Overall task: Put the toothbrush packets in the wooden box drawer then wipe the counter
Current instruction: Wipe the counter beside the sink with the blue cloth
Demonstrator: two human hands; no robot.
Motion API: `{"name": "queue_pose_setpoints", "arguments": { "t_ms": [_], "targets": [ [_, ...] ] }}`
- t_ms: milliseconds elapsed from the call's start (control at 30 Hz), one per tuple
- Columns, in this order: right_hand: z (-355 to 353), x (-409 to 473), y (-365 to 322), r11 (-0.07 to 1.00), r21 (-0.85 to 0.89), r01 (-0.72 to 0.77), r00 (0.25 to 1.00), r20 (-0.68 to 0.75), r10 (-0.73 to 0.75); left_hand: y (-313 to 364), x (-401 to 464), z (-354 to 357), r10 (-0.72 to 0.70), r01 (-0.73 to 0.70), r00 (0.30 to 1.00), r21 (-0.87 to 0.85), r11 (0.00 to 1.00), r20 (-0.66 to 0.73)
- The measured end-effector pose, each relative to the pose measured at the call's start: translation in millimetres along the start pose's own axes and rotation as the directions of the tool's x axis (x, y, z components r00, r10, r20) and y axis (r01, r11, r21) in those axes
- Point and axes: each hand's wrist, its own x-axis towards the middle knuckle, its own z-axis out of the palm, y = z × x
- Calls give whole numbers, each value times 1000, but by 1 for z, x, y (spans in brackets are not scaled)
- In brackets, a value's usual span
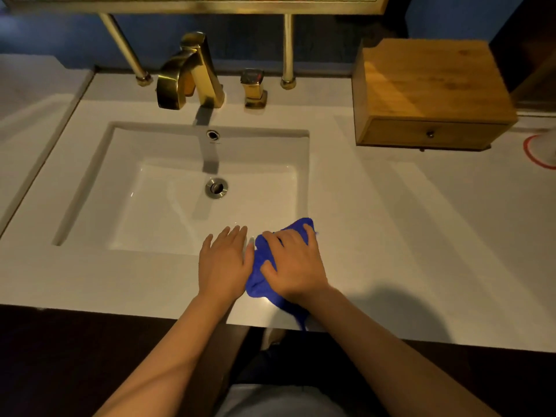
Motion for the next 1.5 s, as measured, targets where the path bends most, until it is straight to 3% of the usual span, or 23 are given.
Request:
{"name": "queue_pose_setpoints", "arguments": {
  "t_ms": [100, 167, 400, 600, 700, 867, 1167, 1500],
  "targets": [
    [-25, 2, 13, 987, 114, 109, 915, 376, -145, 1, 0, -2, -2, 2, 1000, -9, 1000, -12],
    [-31, 2, 20, 975, 151, 166, 873, 438, -216, 1, -1, -3, -5, 4, 1000, -23, 1000, -9],
    [-15, 3, 16, 970, 228, 82, 985, 127, -113, 0, -4, -3, -6, 4, 1000, -72, 997, -15],
    [-40, -1, 12, 975, 205, 90, 985, -164, -57, 2, -7, -8, 6, -5, 1000, -147, 989, 5],
    [-58, -11, 19, 982, 176, 71, 981, -190, -37, 1, -6, -10, 13, -12, 1000, -157, 987, 9],
    [-86, -37, 36, 941, 332, -60, 970, -202, 133, 19, -11, -12, 48, -56, 998, -256, 965, -35],
    [-133, -91, 92, 927, 330, -178, 918, -283, 277, 111, -32, 2, 267, -270, 963, -163, 949, -41],
    [-205, -160, 204, 921, 318, -225, 899, -297, 322, 214, -38, 39, 170, -170, 985, -67, 983, -1]
  ]
}}
